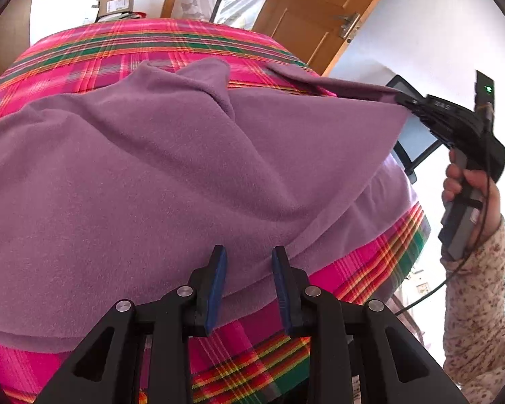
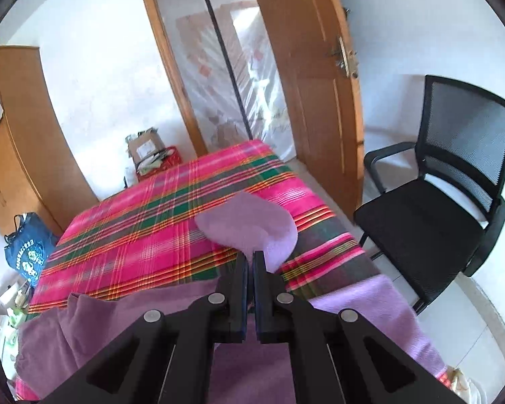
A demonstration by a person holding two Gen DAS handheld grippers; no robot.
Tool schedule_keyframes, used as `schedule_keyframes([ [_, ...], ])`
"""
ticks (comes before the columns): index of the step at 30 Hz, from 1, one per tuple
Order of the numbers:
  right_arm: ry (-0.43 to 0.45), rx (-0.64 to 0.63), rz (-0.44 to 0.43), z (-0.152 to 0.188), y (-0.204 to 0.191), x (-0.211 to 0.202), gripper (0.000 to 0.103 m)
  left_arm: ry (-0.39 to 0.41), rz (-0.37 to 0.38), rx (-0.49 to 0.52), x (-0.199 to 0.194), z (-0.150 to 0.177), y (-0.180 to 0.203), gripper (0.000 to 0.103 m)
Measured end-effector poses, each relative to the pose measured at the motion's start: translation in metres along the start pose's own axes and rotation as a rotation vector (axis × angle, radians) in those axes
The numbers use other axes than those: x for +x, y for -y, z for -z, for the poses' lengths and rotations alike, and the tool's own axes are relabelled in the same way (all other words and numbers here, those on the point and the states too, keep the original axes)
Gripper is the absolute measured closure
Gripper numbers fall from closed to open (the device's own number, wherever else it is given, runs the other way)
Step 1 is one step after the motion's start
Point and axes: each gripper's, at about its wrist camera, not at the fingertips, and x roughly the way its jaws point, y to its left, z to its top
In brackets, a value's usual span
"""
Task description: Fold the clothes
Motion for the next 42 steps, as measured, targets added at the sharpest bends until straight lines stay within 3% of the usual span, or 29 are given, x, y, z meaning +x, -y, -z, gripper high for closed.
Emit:
schedule_keyframes([
  [9,0.043,-0.019,0.105,0.025,0.007,-0.031,0.100,0.032,-0.018,0.044,-0.006,0.001,0.008,0.073],
  [11,0.054,-0.010,0.123,0.030,0.010,-0.036,0.100,0.037,-0.014,0.063,-0.006,0.003,0.012,0.063],
  [17,0.058,0.006,0.186,0.048,0.023,-0.046,0.100,0.069,-0.009,0.103,-0.011,0.004,0.021,0.060],
  [27,-0.001,0.064,0.183,0.065,0.039,-0.042,0.100,0.080,-0.049,0.244,-0.003,0.012,0.047,0.060],
  [33,0.013,0.076,0.157,0.062,0.040,-0.051,0.100,0.094,-0.095,0.354,0.004,0.018,0.068,0.060],
  [42,0.050,0.063,0.134,0.057,0.035,-0.069,0.100,0.090,-0.082,0.341,0.013,0.016,0.071,0.060],
])
